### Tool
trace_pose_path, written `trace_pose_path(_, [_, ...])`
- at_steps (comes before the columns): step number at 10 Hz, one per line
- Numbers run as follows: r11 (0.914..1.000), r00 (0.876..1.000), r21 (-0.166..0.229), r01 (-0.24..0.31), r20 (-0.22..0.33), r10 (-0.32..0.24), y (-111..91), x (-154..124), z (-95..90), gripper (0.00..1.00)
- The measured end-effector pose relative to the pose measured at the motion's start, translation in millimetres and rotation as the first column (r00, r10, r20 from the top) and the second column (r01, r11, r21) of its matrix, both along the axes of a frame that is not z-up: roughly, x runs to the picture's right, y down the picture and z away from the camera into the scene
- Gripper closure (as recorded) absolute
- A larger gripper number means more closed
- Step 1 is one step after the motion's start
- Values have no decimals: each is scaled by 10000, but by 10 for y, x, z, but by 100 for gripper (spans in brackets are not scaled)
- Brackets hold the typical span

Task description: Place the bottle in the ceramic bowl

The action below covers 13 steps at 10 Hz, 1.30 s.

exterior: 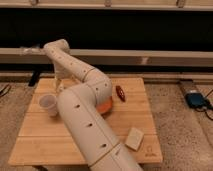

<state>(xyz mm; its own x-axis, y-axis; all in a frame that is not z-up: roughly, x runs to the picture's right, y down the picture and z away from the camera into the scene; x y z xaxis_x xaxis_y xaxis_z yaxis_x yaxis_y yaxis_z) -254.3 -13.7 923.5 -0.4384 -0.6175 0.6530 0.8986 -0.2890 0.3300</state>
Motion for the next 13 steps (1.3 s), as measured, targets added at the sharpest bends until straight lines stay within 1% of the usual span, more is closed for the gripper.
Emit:
trace_pose_path(2, [9996,9987,-61,260,449,-257,50,-123,84,20])
trace_pose_path(3, [9996,9983,-99,267,522,-262,56,-154,72,20])
trace_pose_path(5, [9997,9987,-68,249,444,-246,40,-103,88,20])
trace_pose_path(13, [9997,9986,-49,257,459,-255,44,-121,92,20])
